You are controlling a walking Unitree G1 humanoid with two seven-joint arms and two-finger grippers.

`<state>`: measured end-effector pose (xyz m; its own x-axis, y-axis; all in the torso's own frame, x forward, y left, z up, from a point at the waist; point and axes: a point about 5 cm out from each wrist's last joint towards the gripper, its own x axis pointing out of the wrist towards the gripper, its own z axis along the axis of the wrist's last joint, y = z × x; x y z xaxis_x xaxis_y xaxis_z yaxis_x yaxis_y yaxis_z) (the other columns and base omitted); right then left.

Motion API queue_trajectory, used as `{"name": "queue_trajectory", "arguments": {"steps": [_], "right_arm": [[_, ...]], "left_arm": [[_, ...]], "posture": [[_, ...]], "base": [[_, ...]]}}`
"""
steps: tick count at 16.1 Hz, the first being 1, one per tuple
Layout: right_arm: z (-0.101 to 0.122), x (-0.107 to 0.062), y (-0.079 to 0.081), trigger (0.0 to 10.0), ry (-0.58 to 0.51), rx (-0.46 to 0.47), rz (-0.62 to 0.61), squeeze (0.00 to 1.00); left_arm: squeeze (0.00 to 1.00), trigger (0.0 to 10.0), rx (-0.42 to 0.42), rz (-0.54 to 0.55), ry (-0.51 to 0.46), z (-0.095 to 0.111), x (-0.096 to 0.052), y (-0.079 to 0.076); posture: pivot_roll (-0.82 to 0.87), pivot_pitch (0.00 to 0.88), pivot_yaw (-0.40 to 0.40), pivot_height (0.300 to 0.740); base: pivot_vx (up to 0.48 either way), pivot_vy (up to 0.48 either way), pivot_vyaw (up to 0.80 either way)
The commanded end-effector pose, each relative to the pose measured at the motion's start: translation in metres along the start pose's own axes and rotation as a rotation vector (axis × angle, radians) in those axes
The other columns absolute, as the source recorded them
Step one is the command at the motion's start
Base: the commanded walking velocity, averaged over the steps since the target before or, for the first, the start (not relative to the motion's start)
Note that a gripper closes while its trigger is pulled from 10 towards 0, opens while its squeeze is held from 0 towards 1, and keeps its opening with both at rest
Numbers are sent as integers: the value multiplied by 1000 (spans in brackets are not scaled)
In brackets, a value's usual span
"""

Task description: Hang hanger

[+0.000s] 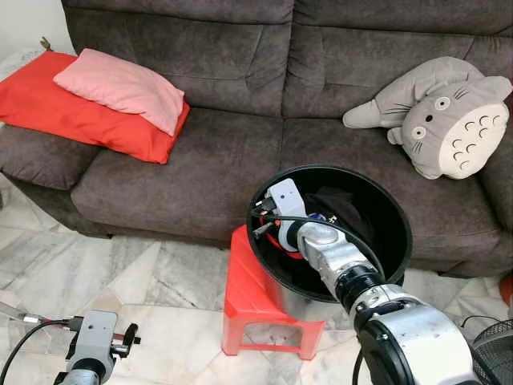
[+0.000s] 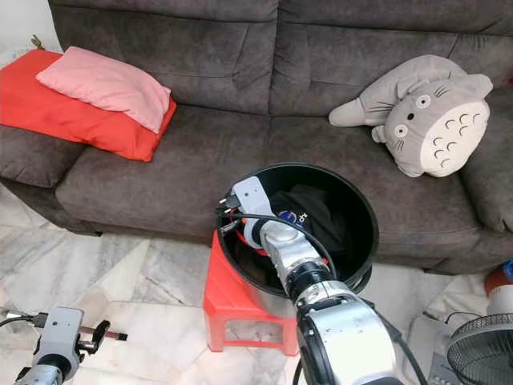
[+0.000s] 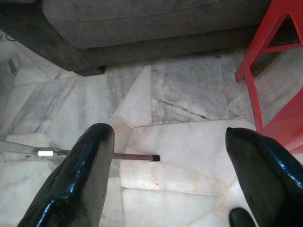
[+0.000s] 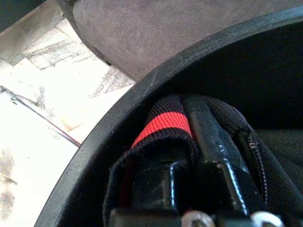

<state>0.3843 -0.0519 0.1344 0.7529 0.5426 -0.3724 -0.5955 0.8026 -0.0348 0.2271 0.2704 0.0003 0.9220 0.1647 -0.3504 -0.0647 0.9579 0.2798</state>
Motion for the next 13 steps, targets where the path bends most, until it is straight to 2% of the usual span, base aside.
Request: {"name": "queue_trajectory", "arguments": {"steps": [1,7,9,11,13], "right_arm": [[8,6,14,10000,-12,-2,43,0],[40,10,29,10000,-126,8,89,0],[43,11,35,10000,-139,-8,121,0],[42,11,34,10000,-137,-1,110,0],[38,8,22,10000,-142,-4,30,0]], "left_arm": [[0,10000,12,9,35,-8,-6,5],[0,10000,18,26,44,-10,-11,10],[0,10000,18,29,44,-10,-12,11],[0,10000,18,32,48,-11,-13,12],[0,10000,15,32,50,-11,-13,11]], "posture": [[223,228,15,740],[241,238,13,740],[246,241,12,740],[245,244,12,740],[234,246,13,740]], "base": [[0,0,0],[0,0,0],[0,0,0],[0,0,0],[0,0,0]]}}
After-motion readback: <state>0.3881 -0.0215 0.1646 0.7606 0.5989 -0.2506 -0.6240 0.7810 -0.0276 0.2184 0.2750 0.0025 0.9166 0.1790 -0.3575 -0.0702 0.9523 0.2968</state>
